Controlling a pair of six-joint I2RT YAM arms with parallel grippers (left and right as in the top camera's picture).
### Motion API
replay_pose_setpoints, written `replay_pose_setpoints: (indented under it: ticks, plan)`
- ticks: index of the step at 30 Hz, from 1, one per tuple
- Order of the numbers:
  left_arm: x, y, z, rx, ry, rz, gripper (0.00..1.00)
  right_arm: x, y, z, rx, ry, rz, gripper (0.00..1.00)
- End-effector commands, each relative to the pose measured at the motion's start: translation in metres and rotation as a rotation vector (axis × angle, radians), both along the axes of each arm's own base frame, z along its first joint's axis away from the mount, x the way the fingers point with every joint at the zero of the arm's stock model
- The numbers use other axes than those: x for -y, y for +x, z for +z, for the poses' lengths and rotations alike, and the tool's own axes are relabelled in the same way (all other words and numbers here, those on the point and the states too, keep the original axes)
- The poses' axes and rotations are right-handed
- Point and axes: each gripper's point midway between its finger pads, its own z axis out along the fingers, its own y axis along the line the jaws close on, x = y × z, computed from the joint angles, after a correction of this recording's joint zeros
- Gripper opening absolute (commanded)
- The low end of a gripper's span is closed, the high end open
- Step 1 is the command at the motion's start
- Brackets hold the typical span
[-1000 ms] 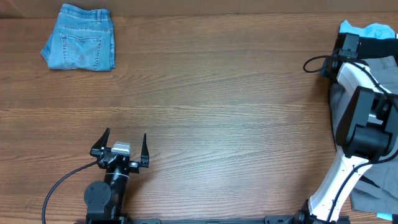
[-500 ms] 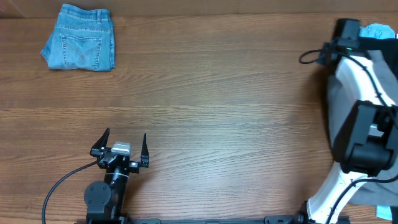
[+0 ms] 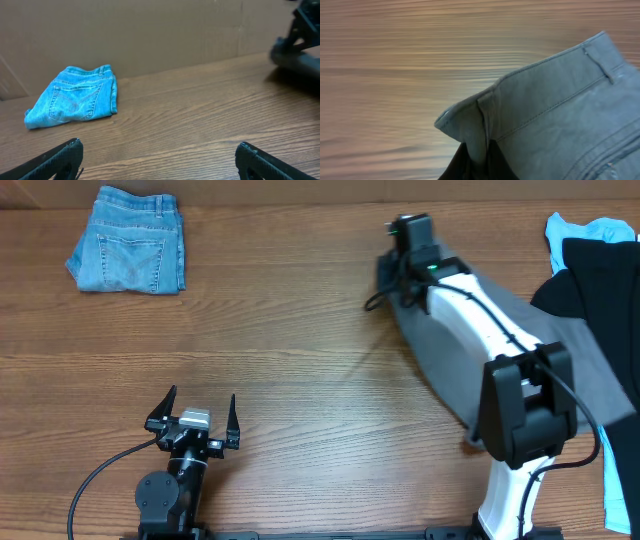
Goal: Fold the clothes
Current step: 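Pull the grey shorts left onto the table center with the right gripper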
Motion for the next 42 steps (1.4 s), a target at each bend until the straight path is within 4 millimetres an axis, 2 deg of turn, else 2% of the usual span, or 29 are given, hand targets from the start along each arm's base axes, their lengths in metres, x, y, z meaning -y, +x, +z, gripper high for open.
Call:
replay_pose_setpoints:
  ticks: [1,2,3,5,7,8,9,11,13,17,20,21,22,23,24,26,27,28,30,31,32,33,34,39,42]
  plan:
    - [-0.002,0.0,-0.001,0.002,0.019,0.008,1.0,-0.087,-0.024,0.04,0.001,0.245,0.126,0.04]
    - [-0.002,0.0,-0.001,0.002,0.019,0.008,1.0,-0.107,-0.034,0.039,-0.018,0.279,0.149,0.04]
    - [-0.002,0.0,-0.001,0.002,0.019,0.008,1.0,-0.139,-0.052,0.038,-0.045,0.313,0.194,0.04]
    - [-0.002,0.0,-0.001,0.002,0.019,0.008,1.0,-0.168,-0.071,0.036,-0.069,0.335,0.23,0.04]
    - [-0.002,0.0,-0.001,0.002,0.019,0.008,1.0,-0.202,-0.099,0.035,-0.098,0.35,0.281,0.04]
    - [-0.002,0.0,-0.001,0.002,0.019,0.008,1.0,-0.209,-0.105,0.035,-0.104,0.353,0.292,0.04]
    - [-0.002,0.0,-0.001,0.002,0.019,0.008,1.0,-0.228,-0.123,0.034,-0.12,0.355,0.328,0.04]
    - [-0.002,0.0,-0.001,0.002,0.019,0.008,1.0,-0.244,-0.141,0.034,-0.124,0.348,0.368,0.04]
    - [-0.002,0.0,-0.001,0.002,0.019,0.008,1.0,-0.256,-0.153,0.033,-0.11,0.322,0.385,0.3]
    - [-0.002,0.0,-0.001,0.002,0.019,0.008,1.0,-0.251,-0.151,0.038,-0.085,0.294,0.359,0.38]
    - [-0.002,0.0,-0.001,0.002,0.019,0.008,1.0,-0.206,-0.132,0.058,-0.077,0.234,0.25,0.48]
    - [-0.002,0.0,-0.001,0.002,0.019,0.008,1.0,-0.185,-0.126,0.069,-0.074,0.216,0.205,0.68]
    - [-0.002,0.0,-0.001,0.002,0.019,0.008,1.0,-0.166,-0.123,0.076,-0.083,0.201,0.171,0.77]
    - [-0.002,0.0,-0.001,0.002,0.019,0.008,1.0,-0.138,-0.122,0.085,-0.11,0.183,0.124,0.87]
    - [-0.002,0.0,-0.001,0.002,0.019,0.008,1.0,-0.117,-0.127,0.089,-0.149,0.174,0.095,1.0]
    - [-0.002,0.0,-0.001,0.002,0.019,0.008,1.0,-0.075,-0.151,0.087,-0.302,0.163,0.063,1.0]
    - [-0.002,0.0,-0.001,0.002,0.019,0.008,1.0,-0.05,-0.172,0.081,-0.428,0.153,0.031,1.0]
    - [-0.002,0.0,-0.001,0.002,0.019,0.008,1.0,-0.041,-0.179,0.078,-0.471,0.143,0.011,1.0]
    - [-0.002,0.0,-0.001,0.002,0.019,0.008,1.0,0.001,-0.211,0.064,-0.644,0.049,-0.087,1.0]
    - [-0.002,0.0,-0.001,0.002,0.019,0.008,1.0,0.006,-0.214,0.062,-0.658,0.033,-0.1,1.0]
    - [-0.002,0.0,-0.001,0.002,0.019,0.008,1.0,0.03,-0.223,0.054,-0.7,-0.042,-0.184,1.0]
    - [-0.002,0.0,-0.001,0.002,0.019,0.008,1.0,0.039,-0.226,0.051,-0.709,-0.07,-0.233,1.0]
    - [-0.002,0.0,-0.001,0.002,0.019,0.008,1.0,0.059,-0.233,0.043,-0.736,-0.123,-0.343,1.0]
    - [-0.002,0.0,-0.001,0.002,0.019,0.008,1.0,0.089,-0.253,0.012,-0.837,-0.15,-0.471,1.0]
    - [-0.002,0.0,-0.001,0.002,0.019,0.008,1.0,0.093,-0.264,-0.007,-0.892,-0.118,-0.489,1.0]
